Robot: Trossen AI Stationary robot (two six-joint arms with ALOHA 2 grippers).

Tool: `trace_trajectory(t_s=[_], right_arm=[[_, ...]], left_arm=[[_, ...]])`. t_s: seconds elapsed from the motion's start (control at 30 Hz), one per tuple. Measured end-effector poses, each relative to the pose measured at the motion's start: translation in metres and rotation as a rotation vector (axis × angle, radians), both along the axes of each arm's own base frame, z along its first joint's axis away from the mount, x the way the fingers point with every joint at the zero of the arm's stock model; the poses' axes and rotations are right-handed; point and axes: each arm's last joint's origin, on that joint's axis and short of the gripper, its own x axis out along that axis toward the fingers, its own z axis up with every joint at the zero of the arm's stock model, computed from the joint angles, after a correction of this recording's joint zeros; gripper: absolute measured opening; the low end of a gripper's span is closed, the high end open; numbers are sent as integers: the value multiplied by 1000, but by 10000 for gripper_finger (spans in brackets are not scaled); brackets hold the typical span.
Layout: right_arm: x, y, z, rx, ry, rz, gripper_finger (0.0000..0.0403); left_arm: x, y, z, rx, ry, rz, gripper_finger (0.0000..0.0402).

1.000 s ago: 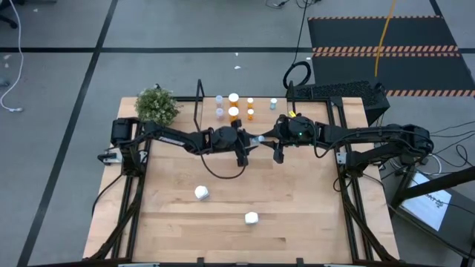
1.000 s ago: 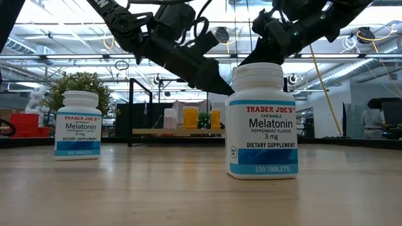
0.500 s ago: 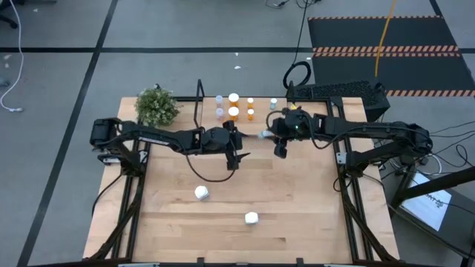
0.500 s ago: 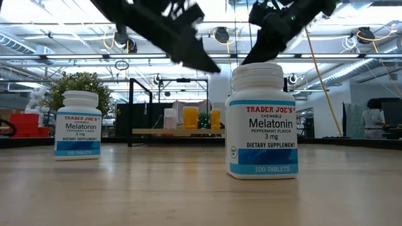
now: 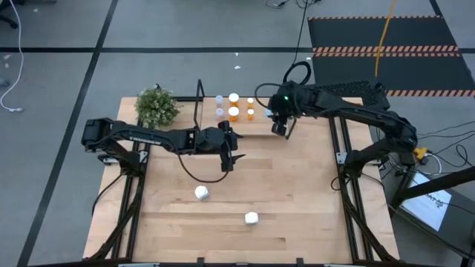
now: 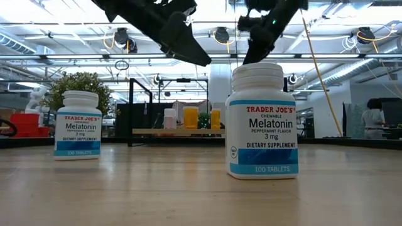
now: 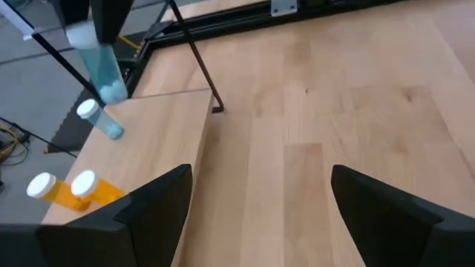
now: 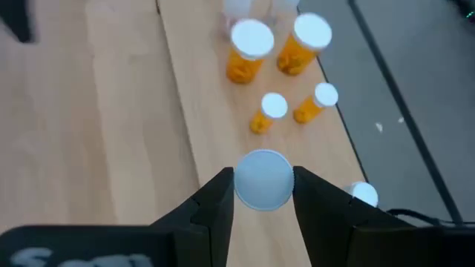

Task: Pick and place medicine bottles onto shelf by color
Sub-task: Put the blue pill bottle on the shelf aligned with the other blue pill bottle

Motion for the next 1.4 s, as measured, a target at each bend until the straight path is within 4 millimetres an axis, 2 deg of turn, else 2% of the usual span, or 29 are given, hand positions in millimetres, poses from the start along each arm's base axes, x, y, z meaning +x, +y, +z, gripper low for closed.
trace_trajectory(t_s=[0.17,0.3,1.0,1.4], right_arm=[[6,-27,-23,39,74,-31,123],[8,-38,-37,63,123,-54,123],[1,-53,-40,44,145,65,123],[9,-60,-66,81,248,103,123]], left_arm=[[-2,-1,-3,-8,32,1,324],[-2,-2,-2,-8,29,-1,324],[-2,-2,-3,-2,36,-5,324],[-1,-2,-2,-2,30,-4,324]])
